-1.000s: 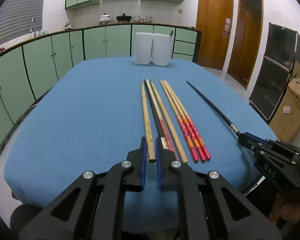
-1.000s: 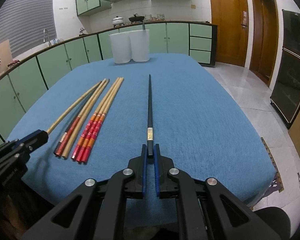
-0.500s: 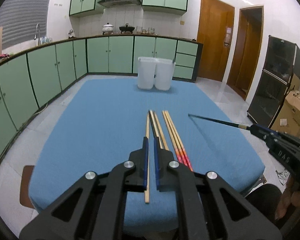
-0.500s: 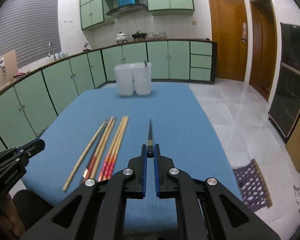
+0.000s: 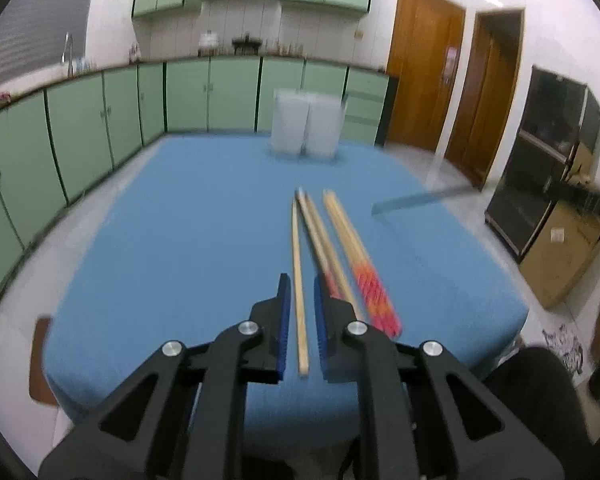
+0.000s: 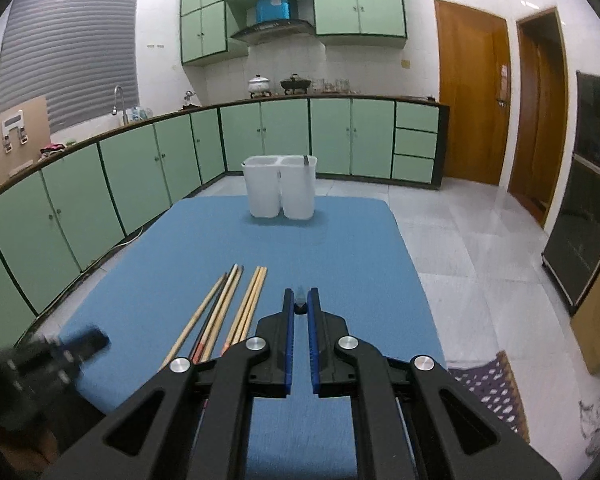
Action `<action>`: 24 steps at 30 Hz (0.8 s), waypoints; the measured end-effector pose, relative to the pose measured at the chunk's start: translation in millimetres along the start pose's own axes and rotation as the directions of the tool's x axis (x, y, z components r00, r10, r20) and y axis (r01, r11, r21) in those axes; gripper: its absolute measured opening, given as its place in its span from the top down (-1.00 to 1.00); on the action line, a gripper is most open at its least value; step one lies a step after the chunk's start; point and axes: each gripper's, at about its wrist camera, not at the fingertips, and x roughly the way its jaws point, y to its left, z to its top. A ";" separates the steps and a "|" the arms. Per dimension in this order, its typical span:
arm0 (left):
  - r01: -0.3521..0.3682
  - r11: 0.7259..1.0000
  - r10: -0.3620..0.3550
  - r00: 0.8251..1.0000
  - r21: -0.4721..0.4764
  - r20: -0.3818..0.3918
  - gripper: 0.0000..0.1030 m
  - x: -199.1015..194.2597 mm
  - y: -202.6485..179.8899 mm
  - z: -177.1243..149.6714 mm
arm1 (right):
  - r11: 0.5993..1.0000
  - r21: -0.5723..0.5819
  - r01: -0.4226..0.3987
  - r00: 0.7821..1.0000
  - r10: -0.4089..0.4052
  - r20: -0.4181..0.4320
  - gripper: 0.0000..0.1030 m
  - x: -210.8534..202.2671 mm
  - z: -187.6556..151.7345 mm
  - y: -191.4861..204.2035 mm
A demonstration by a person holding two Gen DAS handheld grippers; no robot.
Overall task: Organize utensils
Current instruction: 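Carry the wooden chopstick with the left tool while the right tool carries the black chopstick to the holder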
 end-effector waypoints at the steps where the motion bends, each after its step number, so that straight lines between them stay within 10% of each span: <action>1: -0.002 1.000 0.002 1.000 -0.003 -0.028 0.77 6.3 0.7 -8.6 | 1.000 0.007 -0.001 1.000 0.001 0.000 0.88 0.0 0.1 -2.1; 5: -0.008 1.000 0.009 0.993 0.010 -0.117 0.73 29.5 2.1 -31.5 | 1.000 0.026 -0.007 1.000 0.006 0.004 0.88 -0.1 1.9 -8.2; 11: -0.042 0.999 0.042 0.991 0.005 -0.129 -0.05 39.8 5.0 -33.3 | 0.999 0.032 -0.023 1.000 0.023 0.010 0.88 -0.6 4.2 -6.7; 14: -0.052 0.998 0.054 0.990 0.020 -0.129 0.00 41.8 3.6 -33.0 | 0.999 0.035 -0.025 1.000 0.025 0.011 0.88 -0.3 3.4 -8.1; 19: -0.036 0.999 0.037 0.990 0.010 -0.133 0.77 43.2 5.1 -31.3 | 0.999 0.044 -0.023 1.000 0.023 0.007 0.88 1.9 4.3 -8.5; 24: -0.015 1.000 0.013 0.992 -0.016 -0.122 0.88 36.6 7.7 -27.8 | 0.999 0.039 -0.020 1.000 0.019 0.010 0.88 1.0 6.4 -7.9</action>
